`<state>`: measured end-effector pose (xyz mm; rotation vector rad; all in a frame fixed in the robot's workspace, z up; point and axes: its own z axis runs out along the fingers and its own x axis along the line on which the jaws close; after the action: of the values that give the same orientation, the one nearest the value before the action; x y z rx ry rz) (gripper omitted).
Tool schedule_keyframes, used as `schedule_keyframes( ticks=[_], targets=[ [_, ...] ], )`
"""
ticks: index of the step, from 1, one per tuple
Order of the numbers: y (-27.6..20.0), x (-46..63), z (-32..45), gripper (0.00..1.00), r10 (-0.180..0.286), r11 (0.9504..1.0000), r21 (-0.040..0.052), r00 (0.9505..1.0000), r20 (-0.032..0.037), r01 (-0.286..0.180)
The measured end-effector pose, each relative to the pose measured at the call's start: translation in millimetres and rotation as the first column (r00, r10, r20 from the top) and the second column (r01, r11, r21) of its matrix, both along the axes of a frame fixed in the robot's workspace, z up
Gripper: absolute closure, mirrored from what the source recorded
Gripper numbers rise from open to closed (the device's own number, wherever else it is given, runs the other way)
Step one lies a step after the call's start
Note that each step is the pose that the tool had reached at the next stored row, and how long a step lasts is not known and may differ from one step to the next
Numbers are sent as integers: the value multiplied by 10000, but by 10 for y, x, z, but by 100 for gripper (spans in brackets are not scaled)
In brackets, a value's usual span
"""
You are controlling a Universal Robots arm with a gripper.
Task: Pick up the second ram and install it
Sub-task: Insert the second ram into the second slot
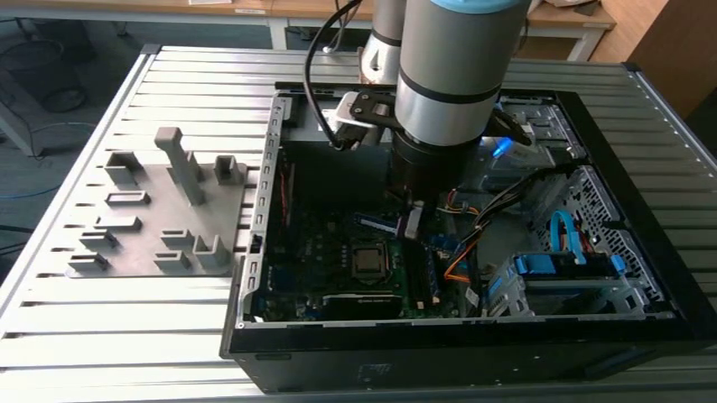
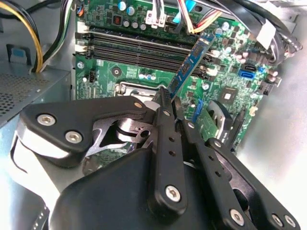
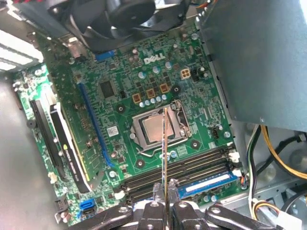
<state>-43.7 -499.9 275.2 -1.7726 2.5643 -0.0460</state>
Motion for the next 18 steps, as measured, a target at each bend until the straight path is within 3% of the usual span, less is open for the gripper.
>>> schedule_keyframes(
  ticks=[9,18],
  targets=[
    [1,0,-7,86,-868,9962,0,9962,0,868],
    [1,0,-12,86,-1722,9851,0,9851,0,1722]
  ],
)
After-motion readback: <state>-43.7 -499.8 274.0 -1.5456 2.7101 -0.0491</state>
